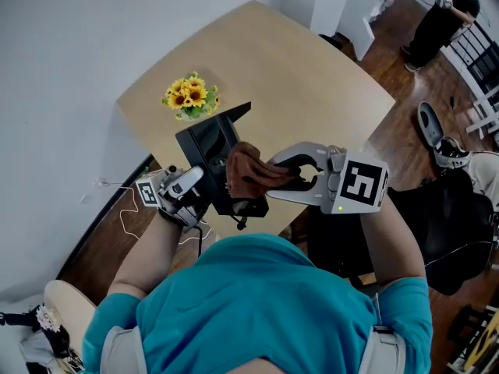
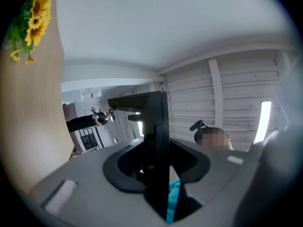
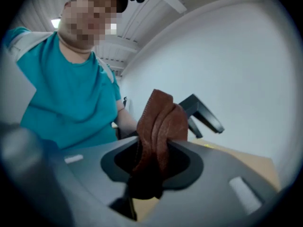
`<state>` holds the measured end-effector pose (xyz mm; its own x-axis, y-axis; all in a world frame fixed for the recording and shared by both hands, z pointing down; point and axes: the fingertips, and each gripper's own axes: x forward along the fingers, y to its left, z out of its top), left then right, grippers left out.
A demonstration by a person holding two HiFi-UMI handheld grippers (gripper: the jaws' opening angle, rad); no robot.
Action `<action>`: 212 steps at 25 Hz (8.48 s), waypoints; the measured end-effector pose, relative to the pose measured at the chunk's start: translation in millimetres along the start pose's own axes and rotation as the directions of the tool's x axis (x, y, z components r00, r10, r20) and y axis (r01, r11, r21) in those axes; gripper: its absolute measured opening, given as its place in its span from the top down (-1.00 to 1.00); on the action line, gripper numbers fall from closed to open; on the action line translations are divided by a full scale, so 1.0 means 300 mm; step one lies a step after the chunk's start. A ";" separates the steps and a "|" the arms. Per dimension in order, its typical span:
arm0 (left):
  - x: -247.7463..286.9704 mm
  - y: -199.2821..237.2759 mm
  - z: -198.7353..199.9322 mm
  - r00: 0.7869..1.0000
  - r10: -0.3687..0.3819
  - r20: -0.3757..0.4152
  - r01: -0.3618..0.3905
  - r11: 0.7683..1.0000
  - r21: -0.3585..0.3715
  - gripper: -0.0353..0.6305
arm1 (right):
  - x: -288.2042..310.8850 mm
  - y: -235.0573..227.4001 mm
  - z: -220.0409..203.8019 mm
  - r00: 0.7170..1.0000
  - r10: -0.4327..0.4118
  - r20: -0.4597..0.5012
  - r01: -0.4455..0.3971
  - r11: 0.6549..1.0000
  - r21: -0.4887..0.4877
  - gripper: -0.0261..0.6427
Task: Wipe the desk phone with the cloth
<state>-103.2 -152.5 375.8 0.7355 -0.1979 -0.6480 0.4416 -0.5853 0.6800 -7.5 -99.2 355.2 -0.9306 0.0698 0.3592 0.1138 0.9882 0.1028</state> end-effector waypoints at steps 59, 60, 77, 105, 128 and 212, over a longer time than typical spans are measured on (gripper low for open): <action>-0.077 0.137 -0.304 0.662 0.379 -0.647 -0.042 0.880 0.473 0.40 | 0.064 -0.067 -0.021 0.953 0.191 -0.233 -0.206 0.978 -0.040 0.56; -0.078 0.136 -0.303 0.665 0.377 -0.645 -0.041 0.881 0.472 0.40 | 0.060 -0.051 -0.044 0.942 0.214 -0.259 -0.230 0.973 -0.032 0.56; -0.087 0.128 -0.319 0.622 0.400 -0.673 -0.012 0.865 0.502 0.40 | 0.021 -0.014 -0.042 0.943 0.297 -0.149 -0.283 0.953 0.107 0.57; -0.110 0.203 -0.385 0.334 0.626 -0.705 0.121 0.713 0.691 0.40 | -0.037 0.011 -0.341 0.838 0.234 -0.494 -0.220 0.972 0.088 0.57; -0.105 0.209 -0.372 0.351 0.621 -0.701 0.102 0.719 0.688 0.40 | -0.048 -0.147 -0.496 0.785 0.082 -0.614 -0.051 0.996 0.068 0.57; -0.671 1.040 -0.083 0.294 0.931 -0.218 -0.872 0.354 0.338 -0.08 | -0.307 0.240 -0.729 0.969 -0.245 -0.035 0.236 0.872 0.428 0.57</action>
<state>-100.7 -275.6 727.0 0.7390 -0.4313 0.5175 -0.6586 -0.3010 0.6896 162.3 -64.5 532.4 -0.9174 -0.1791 0.3555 -0.2692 0.9370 -0.2226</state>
